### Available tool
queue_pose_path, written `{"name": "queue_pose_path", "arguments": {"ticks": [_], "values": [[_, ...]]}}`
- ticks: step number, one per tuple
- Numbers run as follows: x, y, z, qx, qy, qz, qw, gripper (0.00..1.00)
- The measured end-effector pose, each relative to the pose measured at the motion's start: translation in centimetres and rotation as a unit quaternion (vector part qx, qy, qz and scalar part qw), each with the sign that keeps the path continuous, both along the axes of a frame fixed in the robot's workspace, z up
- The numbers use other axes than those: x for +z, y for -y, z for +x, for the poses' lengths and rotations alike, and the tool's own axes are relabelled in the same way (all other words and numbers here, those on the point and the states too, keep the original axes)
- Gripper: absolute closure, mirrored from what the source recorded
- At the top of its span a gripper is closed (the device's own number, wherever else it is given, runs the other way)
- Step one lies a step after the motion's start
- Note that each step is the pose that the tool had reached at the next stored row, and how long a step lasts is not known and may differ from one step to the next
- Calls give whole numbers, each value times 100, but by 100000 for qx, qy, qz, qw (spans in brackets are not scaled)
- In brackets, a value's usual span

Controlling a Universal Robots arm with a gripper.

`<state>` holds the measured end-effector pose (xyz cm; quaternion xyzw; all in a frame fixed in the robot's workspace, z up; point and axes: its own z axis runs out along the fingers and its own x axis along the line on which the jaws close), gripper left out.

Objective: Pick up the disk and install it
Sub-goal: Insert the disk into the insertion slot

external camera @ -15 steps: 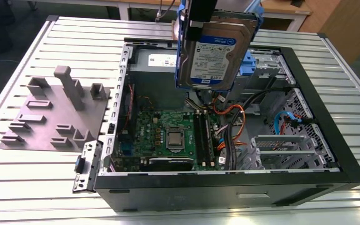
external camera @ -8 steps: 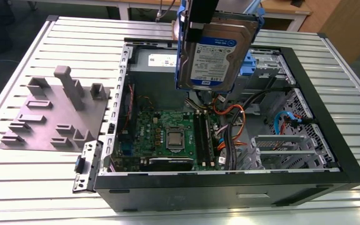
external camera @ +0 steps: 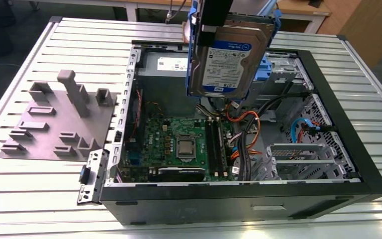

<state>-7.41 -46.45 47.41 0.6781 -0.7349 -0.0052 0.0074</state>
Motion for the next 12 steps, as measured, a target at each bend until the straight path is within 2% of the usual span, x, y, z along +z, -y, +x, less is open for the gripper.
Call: {"name": "queue_pose_path", "arguments": {"ticks": [8,12], "values": [[-1,9,0,0,4,9,100000,64],[-1,31,0,3,4,5,100000,64]]}}
